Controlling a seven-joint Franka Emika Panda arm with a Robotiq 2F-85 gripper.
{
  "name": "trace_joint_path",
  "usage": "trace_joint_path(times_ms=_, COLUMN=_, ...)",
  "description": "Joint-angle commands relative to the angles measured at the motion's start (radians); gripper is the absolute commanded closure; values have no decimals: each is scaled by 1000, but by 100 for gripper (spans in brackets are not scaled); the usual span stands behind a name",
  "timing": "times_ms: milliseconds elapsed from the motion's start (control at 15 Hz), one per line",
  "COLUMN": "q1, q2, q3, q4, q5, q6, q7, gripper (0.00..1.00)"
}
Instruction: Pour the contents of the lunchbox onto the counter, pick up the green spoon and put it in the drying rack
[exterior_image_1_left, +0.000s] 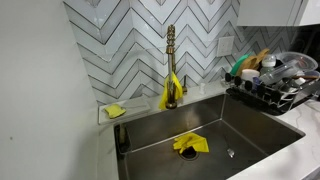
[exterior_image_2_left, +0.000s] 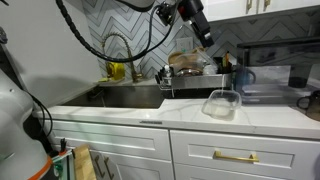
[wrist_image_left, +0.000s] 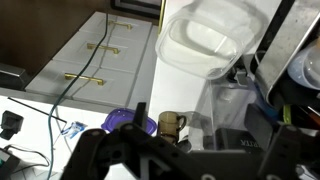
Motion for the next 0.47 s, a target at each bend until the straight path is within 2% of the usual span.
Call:
trace_joint_path(times_ms=0, q1=-17, q2=-51, q3=0, q4=-44, q5=68, q6=-42, q7=-68, gripper=0)
trace_joint_path(times_ms=400, q1=-24, q2=-13, q3=13, q4=0, q5=37, q6=-29, q7=-40, gripper=0)
